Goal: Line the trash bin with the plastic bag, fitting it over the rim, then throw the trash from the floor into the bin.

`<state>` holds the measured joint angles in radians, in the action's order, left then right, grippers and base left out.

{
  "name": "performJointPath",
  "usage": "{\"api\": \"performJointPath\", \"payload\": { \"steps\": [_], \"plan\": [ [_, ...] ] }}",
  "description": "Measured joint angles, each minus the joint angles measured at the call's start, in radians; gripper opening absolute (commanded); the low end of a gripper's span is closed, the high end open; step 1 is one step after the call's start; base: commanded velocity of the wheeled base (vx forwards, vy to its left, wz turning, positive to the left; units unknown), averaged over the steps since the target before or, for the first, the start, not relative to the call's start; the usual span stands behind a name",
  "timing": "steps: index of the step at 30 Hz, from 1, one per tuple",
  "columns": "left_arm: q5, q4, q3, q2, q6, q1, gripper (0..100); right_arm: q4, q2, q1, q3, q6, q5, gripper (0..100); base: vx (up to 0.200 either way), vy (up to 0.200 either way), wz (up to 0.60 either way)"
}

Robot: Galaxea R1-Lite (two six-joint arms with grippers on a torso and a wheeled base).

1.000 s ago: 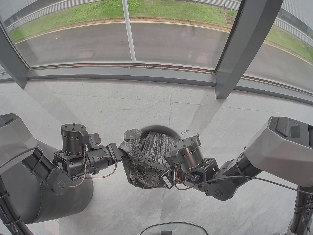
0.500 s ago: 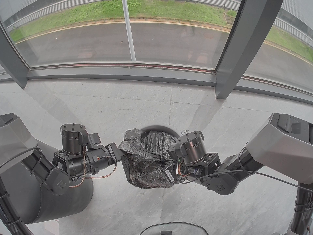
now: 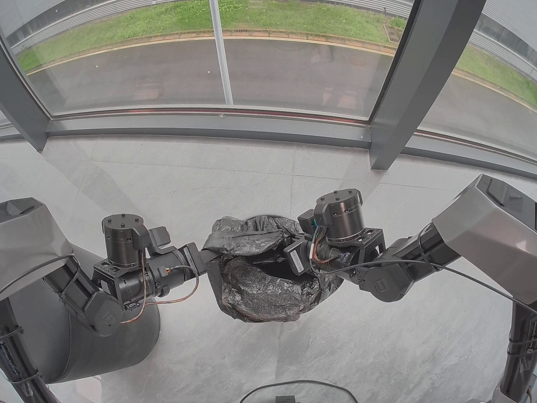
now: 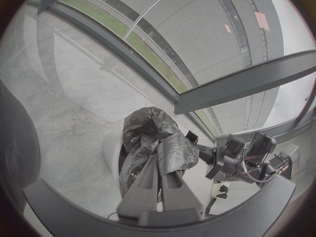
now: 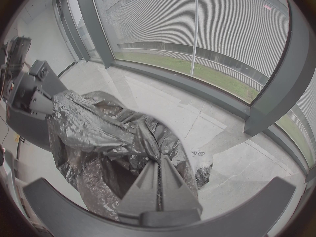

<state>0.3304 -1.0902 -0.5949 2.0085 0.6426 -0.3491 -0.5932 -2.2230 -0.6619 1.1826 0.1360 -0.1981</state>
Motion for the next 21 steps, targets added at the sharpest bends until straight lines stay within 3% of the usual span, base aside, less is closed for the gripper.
{"api": "performJointPath", "payload": {
  "steps": [8,21],
  "plan": [
    [-0.038,-0.047,-0.026,0.07,-0.079,0.024,0,0.0,-0.026,0.036,0.081,0.003,-0.001,0,0.0,0.0,0.0],
    [-0.044,-0.078,-0.107,0.135,-0.086,0.034,0,-0.003,-0.126,0.067,0.265,0.023,-0.001,0,0.0,0.0,0.0]
  ]
}}
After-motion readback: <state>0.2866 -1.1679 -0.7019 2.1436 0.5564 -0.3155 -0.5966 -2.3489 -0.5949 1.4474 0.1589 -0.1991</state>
